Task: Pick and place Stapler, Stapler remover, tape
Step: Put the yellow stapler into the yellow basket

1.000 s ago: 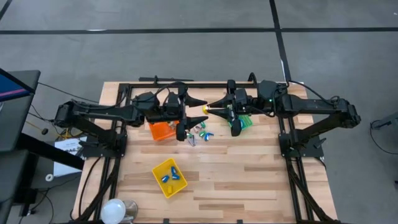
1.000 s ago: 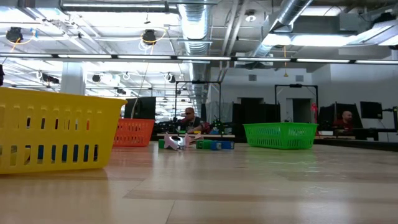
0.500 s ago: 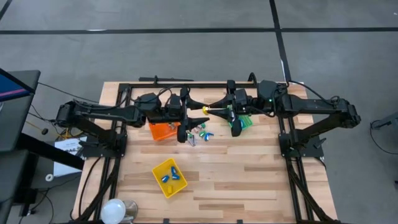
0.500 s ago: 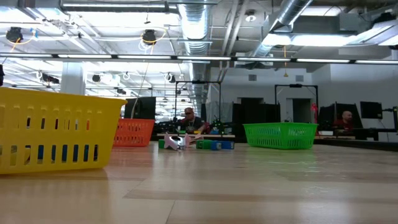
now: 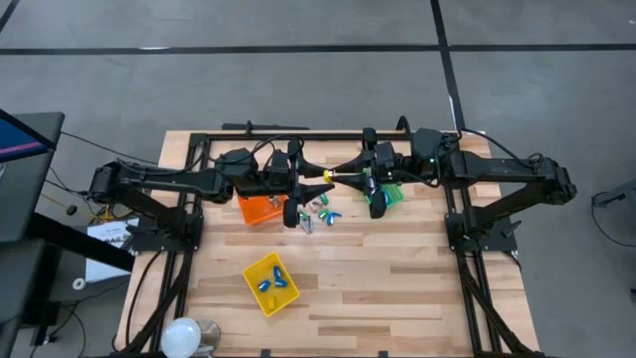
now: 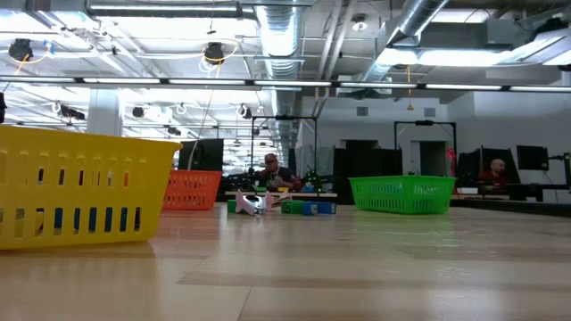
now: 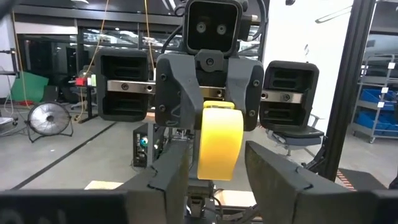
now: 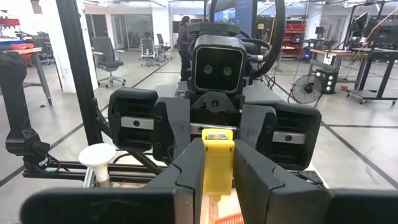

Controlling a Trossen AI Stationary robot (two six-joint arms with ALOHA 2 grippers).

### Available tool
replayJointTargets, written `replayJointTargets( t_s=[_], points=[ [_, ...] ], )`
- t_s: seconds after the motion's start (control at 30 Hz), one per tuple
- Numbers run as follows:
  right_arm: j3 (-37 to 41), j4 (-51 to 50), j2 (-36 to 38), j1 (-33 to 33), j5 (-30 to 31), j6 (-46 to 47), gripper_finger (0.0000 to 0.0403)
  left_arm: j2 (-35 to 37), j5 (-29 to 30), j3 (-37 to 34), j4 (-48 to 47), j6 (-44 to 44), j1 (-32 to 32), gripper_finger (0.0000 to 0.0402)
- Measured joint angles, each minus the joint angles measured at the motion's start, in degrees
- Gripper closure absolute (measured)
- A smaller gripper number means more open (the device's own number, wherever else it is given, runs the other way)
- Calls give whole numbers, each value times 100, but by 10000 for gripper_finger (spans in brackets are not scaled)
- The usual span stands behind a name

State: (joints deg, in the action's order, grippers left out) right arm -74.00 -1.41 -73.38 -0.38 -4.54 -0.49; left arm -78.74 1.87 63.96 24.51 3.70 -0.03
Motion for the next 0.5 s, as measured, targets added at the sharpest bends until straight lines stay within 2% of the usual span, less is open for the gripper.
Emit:
replayJointTargets(
  t_s=[0.5],
  points=[
    [0, 0, 0, 0, -11, 15, 342, 0, 0, 0, -2, -22, 0, 328]
  ],
)
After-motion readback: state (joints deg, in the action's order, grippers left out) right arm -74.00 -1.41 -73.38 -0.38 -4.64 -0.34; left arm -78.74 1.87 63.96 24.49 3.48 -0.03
